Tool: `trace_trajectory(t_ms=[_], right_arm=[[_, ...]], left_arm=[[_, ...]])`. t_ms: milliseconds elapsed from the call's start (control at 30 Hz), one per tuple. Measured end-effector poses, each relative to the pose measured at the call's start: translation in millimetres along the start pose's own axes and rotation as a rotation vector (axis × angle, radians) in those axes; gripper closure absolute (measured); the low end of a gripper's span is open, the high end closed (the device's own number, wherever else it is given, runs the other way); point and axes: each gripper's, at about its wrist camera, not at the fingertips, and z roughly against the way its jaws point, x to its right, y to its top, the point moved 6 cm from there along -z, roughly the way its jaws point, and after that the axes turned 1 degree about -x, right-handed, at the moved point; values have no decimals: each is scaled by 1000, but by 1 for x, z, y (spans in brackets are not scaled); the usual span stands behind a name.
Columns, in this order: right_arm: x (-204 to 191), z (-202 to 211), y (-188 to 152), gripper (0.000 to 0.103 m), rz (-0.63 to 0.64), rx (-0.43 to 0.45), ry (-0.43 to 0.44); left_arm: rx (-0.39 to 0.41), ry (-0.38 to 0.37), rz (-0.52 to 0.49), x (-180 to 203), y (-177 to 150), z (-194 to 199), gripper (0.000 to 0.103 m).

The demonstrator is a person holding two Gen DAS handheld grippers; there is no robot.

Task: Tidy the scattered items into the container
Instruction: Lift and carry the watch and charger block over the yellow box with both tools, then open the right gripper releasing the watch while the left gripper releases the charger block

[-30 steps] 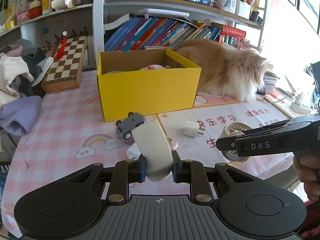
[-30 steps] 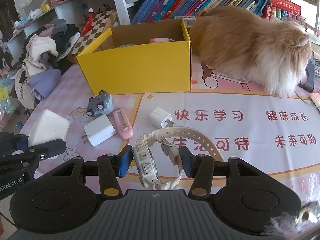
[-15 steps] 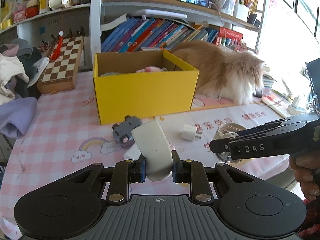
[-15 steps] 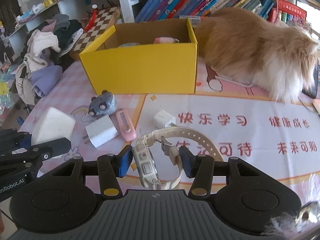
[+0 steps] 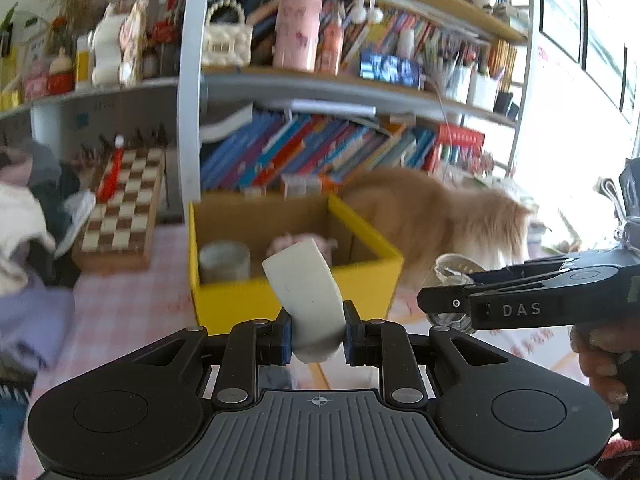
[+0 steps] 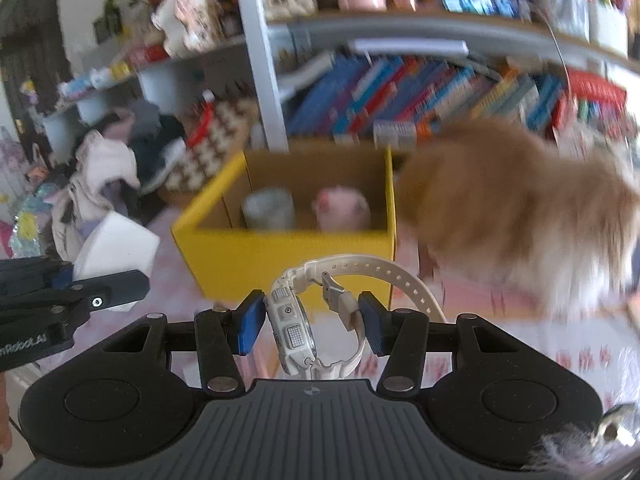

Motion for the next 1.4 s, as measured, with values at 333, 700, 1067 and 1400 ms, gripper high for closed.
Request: trace_trajectory(t_ms=[333, 700, 1067, 1400], right_arm=[[2, -40, 69, 55, 143, 25, 83], [-2, -117, 103, 54, 299, -61, 143], [5, -191, 78, 54, 360, -300, 217], [13, -223, 67, 54, 356, -422, 267]], left_arm=[[11, 80, -57, -12, 50, -41, 81], [-183, 134, -131, -34, 56, -127, 81], [-361, 142, -200, -48, 32, -181, 81], [-459, 108, -199, -51, 18, -210, 81]])
